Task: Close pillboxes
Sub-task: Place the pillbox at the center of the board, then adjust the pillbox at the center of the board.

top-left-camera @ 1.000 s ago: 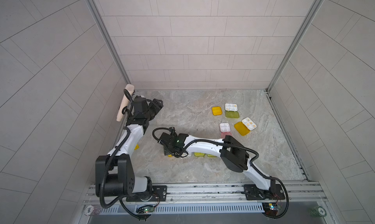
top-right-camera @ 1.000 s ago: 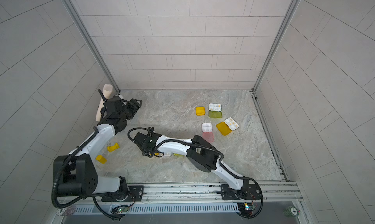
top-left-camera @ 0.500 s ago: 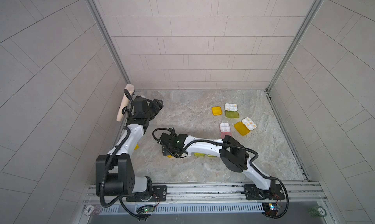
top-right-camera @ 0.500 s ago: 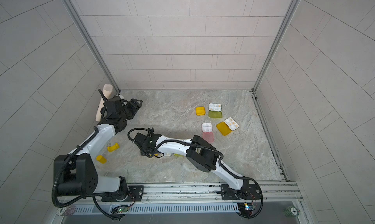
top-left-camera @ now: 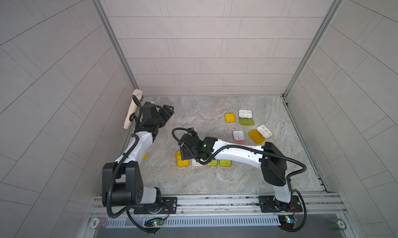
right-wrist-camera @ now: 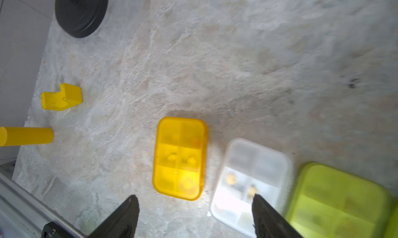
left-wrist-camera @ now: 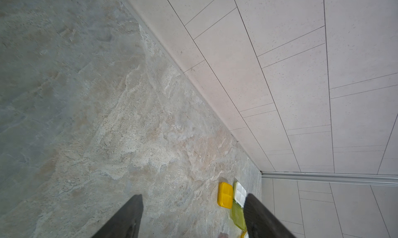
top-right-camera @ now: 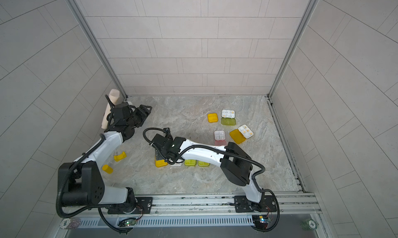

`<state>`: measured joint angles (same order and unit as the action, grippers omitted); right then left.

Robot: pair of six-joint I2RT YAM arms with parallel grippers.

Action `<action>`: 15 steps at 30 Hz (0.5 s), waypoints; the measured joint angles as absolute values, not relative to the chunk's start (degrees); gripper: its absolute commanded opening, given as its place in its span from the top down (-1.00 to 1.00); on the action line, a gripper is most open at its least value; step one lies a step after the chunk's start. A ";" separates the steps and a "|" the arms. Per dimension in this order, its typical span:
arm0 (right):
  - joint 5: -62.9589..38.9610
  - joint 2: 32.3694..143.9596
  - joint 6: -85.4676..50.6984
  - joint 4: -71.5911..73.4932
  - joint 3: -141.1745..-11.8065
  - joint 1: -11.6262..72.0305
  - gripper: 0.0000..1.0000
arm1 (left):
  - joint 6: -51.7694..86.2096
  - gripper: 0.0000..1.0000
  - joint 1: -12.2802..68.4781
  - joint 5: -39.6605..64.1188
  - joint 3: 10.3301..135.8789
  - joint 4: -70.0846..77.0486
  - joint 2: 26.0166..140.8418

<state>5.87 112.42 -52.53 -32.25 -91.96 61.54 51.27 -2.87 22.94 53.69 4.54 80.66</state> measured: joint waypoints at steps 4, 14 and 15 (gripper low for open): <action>6.48 107.53 -48.31 -32.88 -84.97 53.25 -0.69 | 53.08 -0.54 -2.09 24.60 53.60 6.02 82.43; 2.50 102.50 -36.77 -35.03 -77.34 30.04 -0.78 | 55.72 -0.53 6.33 28.38 53.10 8.95 88.16; 1.61 102.54 -35.81 -35.14 -77.34 28.01 -0.79 | 55.96 -0.53 7.33 28.99 53.10 9.15 89.12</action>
<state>1.61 102.54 -35.81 -35.14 -77.34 28.01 55.96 7.33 28.99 53.10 9.15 89.12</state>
